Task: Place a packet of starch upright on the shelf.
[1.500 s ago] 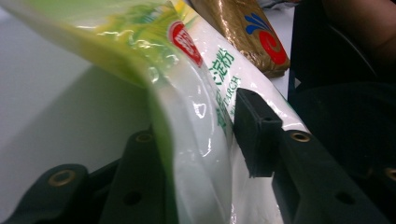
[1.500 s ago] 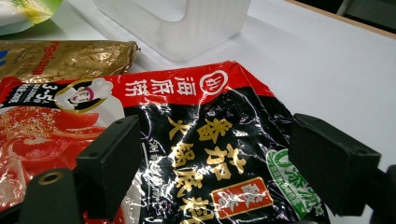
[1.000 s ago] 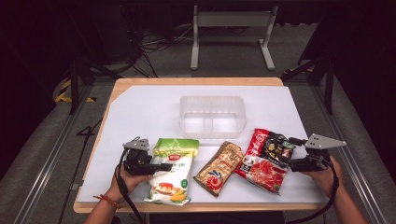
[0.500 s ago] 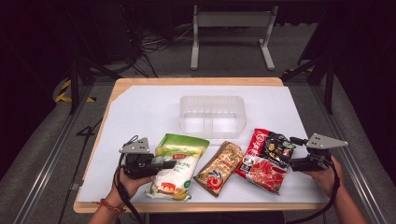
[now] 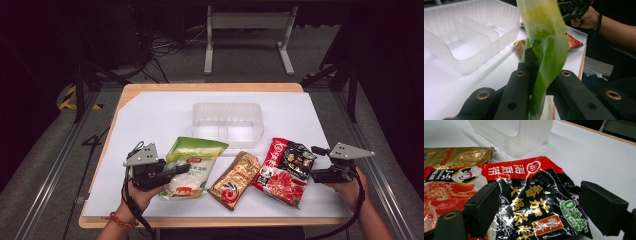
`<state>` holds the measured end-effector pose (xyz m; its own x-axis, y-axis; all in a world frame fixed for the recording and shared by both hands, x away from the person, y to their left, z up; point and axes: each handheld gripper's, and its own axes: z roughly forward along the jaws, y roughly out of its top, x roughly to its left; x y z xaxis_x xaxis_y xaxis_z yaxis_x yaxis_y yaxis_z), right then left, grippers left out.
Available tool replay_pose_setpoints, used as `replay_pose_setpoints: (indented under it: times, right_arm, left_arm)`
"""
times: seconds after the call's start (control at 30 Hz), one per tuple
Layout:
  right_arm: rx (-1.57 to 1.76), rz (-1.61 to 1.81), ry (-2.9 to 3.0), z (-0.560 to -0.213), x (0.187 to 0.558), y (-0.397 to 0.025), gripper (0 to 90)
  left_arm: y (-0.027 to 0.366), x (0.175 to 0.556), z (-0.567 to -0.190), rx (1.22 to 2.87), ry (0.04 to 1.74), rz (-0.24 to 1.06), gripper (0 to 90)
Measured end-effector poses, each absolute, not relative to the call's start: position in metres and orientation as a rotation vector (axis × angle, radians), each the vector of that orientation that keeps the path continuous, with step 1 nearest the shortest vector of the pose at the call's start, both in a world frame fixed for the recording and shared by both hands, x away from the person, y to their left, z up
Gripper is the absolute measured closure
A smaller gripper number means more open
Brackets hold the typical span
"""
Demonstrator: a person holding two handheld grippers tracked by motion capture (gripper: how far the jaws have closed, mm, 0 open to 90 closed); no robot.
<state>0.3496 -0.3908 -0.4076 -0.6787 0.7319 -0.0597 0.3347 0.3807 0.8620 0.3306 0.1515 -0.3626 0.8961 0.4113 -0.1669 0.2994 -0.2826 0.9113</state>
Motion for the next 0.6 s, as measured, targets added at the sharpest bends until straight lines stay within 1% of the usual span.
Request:
replay_pose_setpoints:
  times: [0.3, 0.6]
  right_arm:
    - [0.918, 1.227, 2.213, -0.408, 0.35, -0.391, 17.6]
    - [0.92, 1.232, 2.208, -0.408, 0.35, -0.392, 17.6]
  left_arm:
    - [0.153, 0.339, -0.342, 1.761, 0.599, 0.21, 85.8]
    - [0.142, 0.358, -0.331, 1.673, 0.676, 0.279, 86.0]
